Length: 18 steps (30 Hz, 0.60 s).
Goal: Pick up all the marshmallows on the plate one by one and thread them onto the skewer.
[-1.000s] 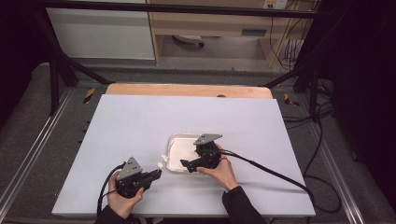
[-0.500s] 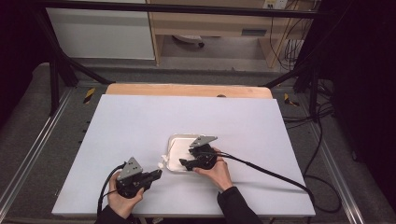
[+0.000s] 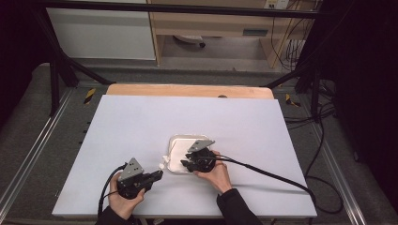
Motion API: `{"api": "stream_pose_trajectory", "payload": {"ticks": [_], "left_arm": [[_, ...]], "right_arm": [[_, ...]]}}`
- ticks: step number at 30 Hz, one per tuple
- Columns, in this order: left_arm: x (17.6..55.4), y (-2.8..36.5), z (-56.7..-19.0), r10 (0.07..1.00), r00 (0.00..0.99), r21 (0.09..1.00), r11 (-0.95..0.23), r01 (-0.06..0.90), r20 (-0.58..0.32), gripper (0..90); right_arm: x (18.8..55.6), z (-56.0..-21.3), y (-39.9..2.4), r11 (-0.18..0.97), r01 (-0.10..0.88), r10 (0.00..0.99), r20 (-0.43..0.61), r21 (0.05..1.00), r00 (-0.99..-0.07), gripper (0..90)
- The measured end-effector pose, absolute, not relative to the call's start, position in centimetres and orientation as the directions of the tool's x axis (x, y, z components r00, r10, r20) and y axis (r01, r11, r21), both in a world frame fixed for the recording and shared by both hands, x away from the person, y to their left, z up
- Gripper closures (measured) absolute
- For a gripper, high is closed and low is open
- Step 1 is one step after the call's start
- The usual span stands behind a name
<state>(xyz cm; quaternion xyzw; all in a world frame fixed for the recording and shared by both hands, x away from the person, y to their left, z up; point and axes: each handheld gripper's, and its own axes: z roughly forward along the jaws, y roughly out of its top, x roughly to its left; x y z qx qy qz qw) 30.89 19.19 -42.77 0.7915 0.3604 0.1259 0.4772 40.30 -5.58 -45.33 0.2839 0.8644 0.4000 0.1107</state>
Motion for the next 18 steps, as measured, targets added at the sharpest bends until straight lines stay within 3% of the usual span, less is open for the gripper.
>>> {"api": "stream_pose_trajectory", "payload": {"ticks": [11, 18], "left_arm": [[30.9, 19.1, -42.8, 0.689, 0.712, 0.847, -0.29, 0.446, -0.139, 88.7], [30.8, 19.1, -42.8, 0.688, 0.712, 0.847, -0.291, 0.445, -0.138, 88.7]], "right_arm": [[40.3, -45.1, -5.8, 0.515, 0.409, 0.585, 0.04, 0.754, -0.81, 73.9], [40.1, -43.0, -6.5, 0.471, 0.403, 0.579, 0.069, 0.785, -0.812, 74.9]]}}
